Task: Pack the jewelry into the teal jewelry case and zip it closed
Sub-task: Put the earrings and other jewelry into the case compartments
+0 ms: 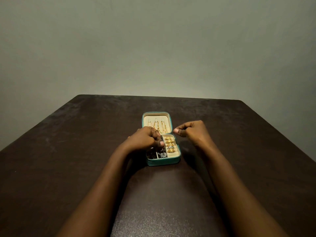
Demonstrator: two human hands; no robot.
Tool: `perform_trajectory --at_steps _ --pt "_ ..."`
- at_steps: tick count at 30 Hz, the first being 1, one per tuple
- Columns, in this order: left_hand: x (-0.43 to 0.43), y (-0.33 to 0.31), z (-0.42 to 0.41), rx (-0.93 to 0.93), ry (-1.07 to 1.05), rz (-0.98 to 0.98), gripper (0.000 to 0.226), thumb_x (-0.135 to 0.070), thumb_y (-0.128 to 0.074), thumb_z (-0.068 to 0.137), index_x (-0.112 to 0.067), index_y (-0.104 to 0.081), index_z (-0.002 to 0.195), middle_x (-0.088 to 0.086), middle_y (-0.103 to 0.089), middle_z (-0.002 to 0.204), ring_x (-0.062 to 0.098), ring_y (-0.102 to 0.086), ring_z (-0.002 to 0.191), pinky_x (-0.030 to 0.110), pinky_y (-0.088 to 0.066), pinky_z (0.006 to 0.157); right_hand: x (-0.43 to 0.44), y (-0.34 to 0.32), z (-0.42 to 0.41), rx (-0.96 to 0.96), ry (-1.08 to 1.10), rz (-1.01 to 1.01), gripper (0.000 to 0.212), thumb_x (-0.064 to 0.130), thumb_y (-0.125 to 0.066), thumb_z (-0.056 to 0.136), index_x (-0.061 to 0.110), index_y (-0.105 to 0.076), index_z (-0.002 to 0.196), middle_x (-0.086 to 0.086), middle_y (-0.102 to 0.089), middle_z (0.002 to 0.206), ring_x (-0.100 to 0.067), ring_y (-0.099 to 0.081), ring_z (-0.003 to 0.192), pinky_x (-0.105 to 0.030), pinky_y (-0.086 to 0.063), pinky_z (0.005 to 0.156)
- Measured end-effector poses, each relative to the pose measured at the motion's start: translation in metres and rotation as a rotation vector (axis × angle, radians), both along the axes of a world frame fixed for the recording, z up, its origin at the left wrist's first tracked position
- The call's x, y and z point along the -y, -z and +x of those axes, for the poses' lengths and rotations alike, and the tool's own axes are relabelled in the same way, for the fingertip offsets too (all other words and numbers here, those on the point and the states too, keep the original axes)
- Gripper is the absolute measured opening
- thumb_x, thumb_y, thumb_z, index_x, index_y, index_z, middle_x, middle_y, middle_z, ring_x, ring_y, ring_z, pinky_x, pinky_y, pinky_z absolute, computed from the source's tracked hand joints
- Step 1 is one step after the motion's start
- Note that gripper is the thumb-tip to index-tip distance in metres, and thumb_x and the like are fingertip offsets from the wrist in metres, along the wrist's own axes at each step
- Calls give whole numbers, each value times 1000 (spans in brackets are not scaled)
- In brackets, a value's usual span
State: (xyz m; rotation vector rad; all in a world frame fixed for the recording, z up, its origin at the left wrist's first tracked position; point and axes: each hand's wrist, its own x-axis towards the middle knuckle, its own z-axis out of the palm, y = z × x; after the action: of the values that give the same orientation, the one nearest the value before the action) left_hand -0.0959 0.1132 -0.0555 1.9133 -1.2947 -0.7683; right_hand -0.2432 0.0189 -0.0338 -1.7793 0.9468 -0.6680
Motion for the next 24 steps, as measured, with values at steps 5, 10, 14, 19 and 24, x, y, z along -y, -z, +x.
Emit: perform_trajectory --at_steps 5,10,14,19,24 --pt "0 1 2 129 47 -1 18 -20 -77 75 -37 -73 69 -22 -55 86 17 -49 114 41 -37 104 0 1 0 -12 -6 -5 16 3 -63 84 -3 -70 97 -15 -70 100 -1 -55 70 -11 -38 57" --pt "-1 1 13 165 16 44 27 -24 -83 62 -48 -69 67 -22 -57 95 23 -46 119 53 -37 102 0 0 1 -22 -31 -18 15 3 -64 84 -3 -70 96 -13 -70 98 0 -54 71 -11 -38 57" --pt "0 -1 11 88 -2 -22 27 -15 -74 76 -39 -70 63 -8 -63 103 22 -51 119 47 -41 104 -3 0 1 -94 -149 -36 16 5 -66 82 0 -70 96 -11 -70 100 -5 -60 80 -15 -42 62" --pt "-2 -3 7 103 71 4 9 -35 -80 67 -39 -73 64 -22 -64 76 12 -54 105 49 -40 103 -6 4 4 -169 -214 -146 13 7 -70 79 5 -74 91 -9 -72 96 -17 -65 95 -32 -53 86" --pt "-2 -6 1 182 92 50 14 -45 -82 57 -38 -75 67 -35 -60 73 12 -51 107 56 -32 104 -2 6 2 -135 -164 -131 15 8 -71 78 5 -73 93 -10 -72 99 -15 -66 92 -30 -52 84"
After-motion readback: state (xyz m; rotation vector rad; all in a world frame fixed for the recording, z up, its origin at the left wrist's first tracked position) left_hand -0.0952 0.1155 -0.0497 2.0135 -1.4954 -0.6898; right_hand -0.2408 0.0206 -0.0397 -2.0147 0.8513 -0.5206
